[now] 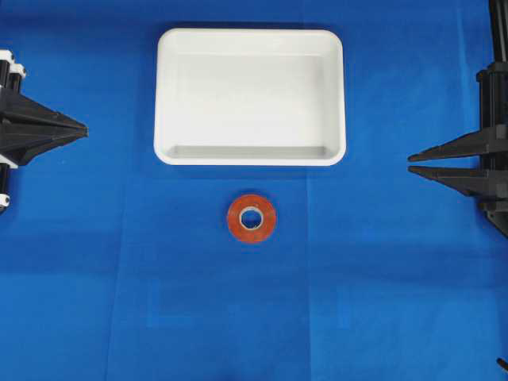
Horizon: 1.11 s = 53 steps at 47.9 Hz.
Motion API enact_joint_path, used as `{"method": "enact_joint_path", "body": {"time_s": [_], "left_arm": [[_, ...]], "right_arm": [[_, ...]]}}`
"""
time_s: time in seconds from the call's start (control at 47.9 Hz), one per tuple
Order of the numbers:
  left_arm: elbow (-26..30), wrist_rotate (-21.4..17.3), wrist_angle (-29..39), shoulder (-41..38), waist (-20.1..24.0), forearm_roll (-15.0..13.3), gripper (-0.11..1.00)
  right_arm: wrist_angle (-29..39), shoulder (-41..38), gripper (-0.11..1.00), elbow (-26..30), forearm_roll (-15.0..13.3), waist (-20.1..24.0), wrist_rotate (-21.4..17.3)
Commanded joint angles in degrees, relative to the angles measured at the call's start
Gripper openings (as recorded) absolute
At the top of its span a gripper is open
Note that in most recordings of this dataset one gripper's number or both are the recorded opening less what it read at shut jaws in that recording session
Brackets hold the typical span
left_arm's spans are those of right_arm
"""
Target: Place one roll of tape in the white case with the left arm.
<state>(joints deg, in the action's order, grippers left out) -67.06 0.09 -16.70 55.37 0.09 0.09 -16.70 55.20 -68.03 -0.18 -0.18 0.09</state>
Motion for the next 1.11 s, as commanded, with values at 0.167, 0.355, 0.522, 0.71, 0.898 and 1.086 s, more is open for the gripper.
{"method": "enact_joint_path", "body": {"time_s": [0.167, 0.355, 0.522, 0.71, 0.898, 1.086], "left_arm": [[0.7, 1.0, 0.7, -1.4, -2.5, 2.1, 0.00], [1.2, 1.8, -3.2, -5.4, -4.2, 1.9, 0.00], [2.3, 2.0, -6.6, -11.3, -4.8, 1.9, 0.00], [5.0, 2.2, -7.5, -17.8, -6.6, 1.8, 0.17], [8.6, 4.5, -7.3, -24.8, -7.9, 1.8, 0.74], [14.5, 7.7, -4.0, -34.0, -8.5, 1.9, 0.86]], "right_arm": [[1.6, -2.3, -0.10, 2.4, -0.1, -0.5, 0.6], [1.7, -2.5, -0.11, 2.3, -0.1, -0.5, 0.6], [1.7, -2.5, -0.11, 2.4, -0.1, -0.4, 0.6], [1.8, -2.6, -0.11, 2.3, -0.1, -0.6, 0.6], [1.8, -3.1, -0.11, 2.2, -0.1, -1.0, 0.6], [1.8, -3.7, -0.11, 2.0, -0.1, -1.4, 0.6]]}}
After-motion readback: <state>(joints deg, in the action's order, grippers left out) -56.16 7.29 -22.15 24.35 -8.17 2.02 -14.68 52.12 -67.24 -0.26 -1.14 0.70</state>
